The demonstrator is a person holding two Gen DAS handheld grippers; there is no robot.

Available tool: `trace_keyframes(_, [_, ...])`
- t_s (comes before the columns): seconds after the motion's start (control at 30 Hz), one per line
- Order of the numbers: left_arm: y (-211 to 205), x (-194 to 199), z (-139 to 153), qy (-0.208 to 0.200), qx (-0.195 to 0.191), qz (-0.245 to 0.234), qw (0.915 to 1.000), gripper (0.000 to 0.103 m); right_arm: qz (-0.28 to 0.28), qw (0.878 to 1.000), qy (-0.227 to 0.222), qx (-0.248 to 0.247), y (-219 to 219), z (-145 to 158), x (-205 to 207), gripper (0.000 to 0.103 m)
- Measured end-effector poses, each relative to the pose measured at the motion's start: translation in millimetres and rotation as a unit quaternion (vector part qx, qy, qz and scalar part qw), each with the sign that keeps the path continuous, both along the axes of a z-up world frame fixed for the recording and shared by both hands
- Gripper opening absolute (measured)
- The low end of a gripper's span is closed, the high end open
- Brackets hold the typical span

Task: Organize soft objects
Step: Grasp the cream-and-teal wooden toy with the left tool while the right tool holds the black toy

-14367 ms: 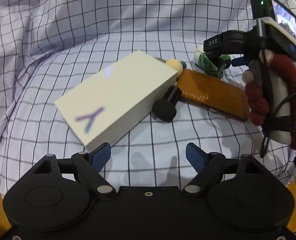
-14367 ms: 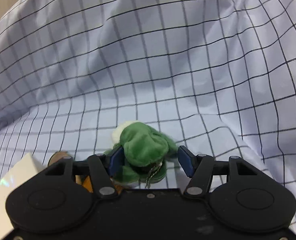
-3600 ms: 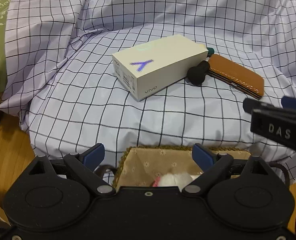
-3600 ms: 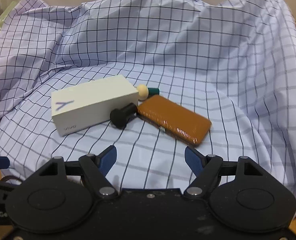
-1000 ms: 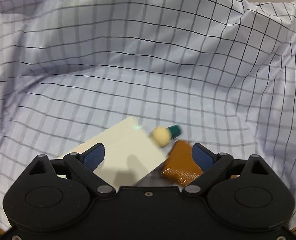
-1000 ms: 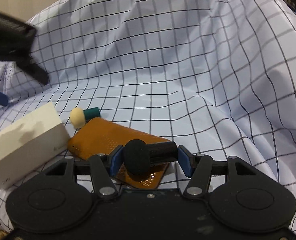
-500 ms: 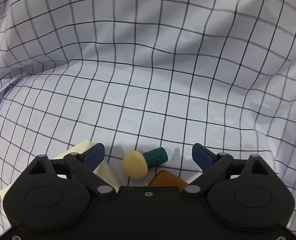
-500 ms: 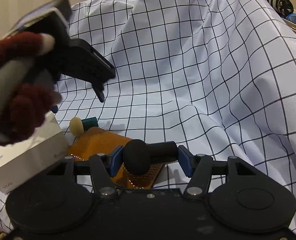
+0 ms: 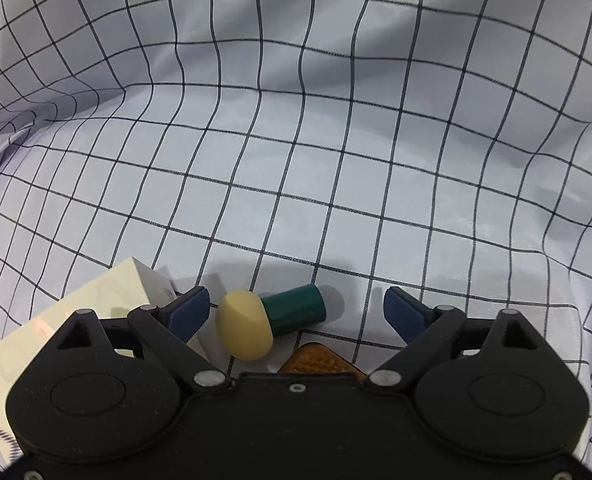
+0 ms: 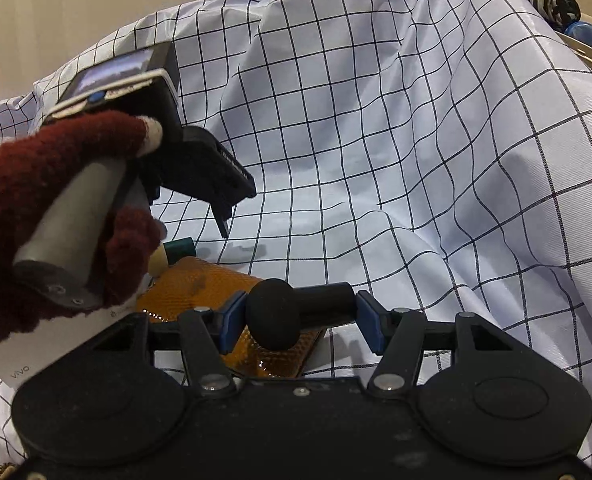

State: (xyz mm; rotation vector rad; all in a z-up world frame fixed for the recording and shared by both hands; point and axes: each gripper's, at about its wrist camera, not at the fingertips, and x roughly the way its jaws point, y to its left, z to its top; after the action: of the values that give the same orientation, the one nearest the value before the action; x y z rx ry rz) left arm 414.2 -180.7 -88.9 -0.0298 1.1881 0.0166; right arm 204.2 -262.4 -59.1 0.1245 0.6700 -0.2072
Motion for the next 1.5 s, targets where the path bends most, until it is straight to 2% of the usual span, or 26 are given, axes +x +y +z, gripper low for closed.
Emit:
trace_keyframes(0.27, [-6.0, 4.8, -7.0, 0.005, 0.014, 0.011, 0.9998, 0.089, 0.001, 1.000, -0.007, 0.005, -0.4, 3.4, -1.8, 0.058])
trace_keyframes(0.3, [-7.1, 4.9, -7.8, 0.007, 0.011, 0.012, 0.9998, 0.083, 0.001, 1.000, -0.008, 0.006, -0.5, 3.9, -2.2, 0.058])
trace_keyframes(0.4, [-9.2, 3.5, -9.7, -0.004, 0.023, 0.016, 0.9996, 0.079, 0.000, 1.000, -0.009, 0.008, -1.7, 4.3, -3.0, 0.058])
trace_keyframes(0.5, [-14.7, 0.2, -8.4, -0.025, 0.034, -0.002, 0.9991, 0.067, -0.003, 1.000, -0.009, 0.012, -3.6, 4.2, -3.2, 0.058])
trace_keyframes(0.6, [-21.3, -1.9, -3.3, -0.046, 0.024, -0.029, 0.9982, 0.058, -0.005, 1.000, -0.008, 0.014, -4.5, 4.2, -2.8, 0.058])
trace_keyframes(0.67, [-25.4, -2.4, -1.4, -0.053, 0.016, -0.053, 0.9971, 0.058, -0.005, 1.000, -0.009, 0.016, -5.0, 4.6, -3.3, 0.058])
trace_keyframes(0.8, [-28.0, -3.0, -2.3, -0.052, 0.020, -0.065, 0.9963, 0.059, -0.007, 1.000, -0.008, 0.019, -5.9, 4.2, -2.4, 0.058])
trace_keyframes(1.0, [-27.4, -12.5, 0.7, -0.058, 0.039, -0.109, 0.9915, 0.081, -0.010, 1.000, -0.007, 0.024, -9.0, 3.7, -2.6, 0.058])
trace_keyframes(1.2, [-30.0, -22.0, 3.1, -0.043, 0.029, -0.136, 0.9894, 0.081, -0.012, 0.999, -0.004, 0.032, -8.9, 3.2, -1.0, 0.058])
trace_keyframes(1.5, [-32.2, -17.2, -5.1, -0.031, 0.021, -0.150, 0.9880, 0.081, -0.006, 1.000, 0.000, 0.026, -3.8, 6.0, -2.7, 0.058])
